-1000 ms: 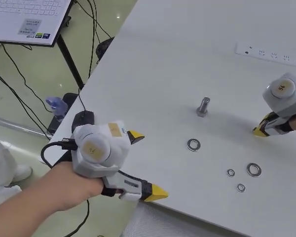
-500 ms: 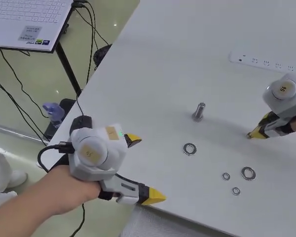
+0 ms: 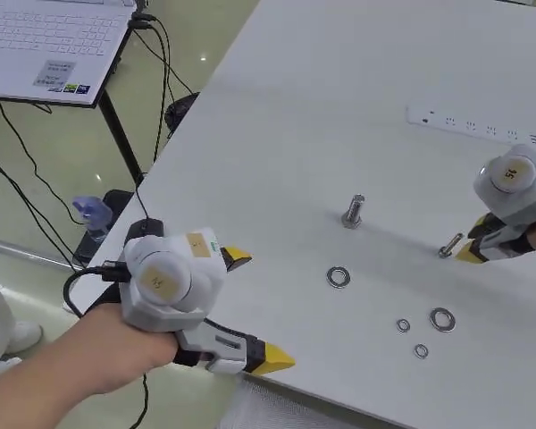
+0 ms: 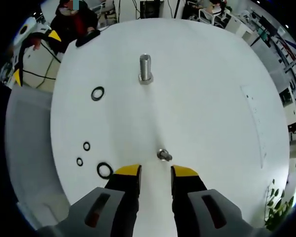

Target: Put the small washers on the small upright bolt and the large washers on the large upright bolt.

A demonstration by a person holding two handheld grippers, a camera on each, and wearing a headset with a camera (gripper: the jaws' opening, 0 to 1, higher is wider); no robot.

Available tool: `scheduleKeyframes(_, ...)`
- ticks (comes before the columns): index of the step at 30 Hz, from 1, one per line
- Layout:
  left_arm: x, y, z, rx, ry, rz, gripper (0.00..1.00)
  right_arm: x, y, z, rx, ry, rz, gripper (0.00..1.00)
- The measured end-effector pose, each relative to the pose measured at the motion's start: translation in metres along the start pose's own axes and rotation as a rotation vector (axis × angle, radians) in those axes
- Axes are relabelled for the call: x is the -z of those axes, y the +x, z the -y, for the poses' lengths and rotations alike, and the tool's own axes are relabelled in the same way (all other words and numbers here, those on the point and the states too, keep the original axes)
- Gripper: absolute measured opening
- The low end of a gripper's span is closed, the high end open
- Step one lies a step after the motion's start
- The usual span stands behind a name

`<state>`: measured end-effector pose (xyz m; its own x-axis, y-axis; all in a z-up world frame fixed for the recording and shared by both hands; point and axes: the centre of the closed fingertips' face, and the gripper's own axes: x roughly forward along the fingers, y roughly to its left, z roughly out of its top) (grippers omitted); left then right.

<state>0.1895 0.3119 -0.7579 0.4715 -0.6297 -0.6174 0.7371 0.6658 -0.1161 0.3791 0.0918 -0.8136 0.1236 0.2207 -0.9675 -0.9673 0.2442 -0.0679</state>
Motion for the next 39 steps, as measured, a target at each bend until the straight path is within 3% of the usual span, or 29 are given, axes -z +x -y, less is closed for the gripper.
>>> scheduleKeyframes(13, -0.001, -0.006, -0.005, -0.019, 0.018, 0.007, 0.87, 0.002, -0.006, -0.028, -0.017, 0.026, 0.03, 0.25)
scheduleKeyframes(25, 0.003, -0.007, -0.002, -0.015, 0.033, 0.001, 0.91, -0.001, -0.01, -0.061, -0.044, 0.027, 0.062, 0.26)
scheduleKeyframes(39, -0.001, -0.008, -0.003, -0.031, 0.035, 0.021, 0.97, 0.0, 0.002, -0.096, -0.089, 0.032, 0.076, 0.26)
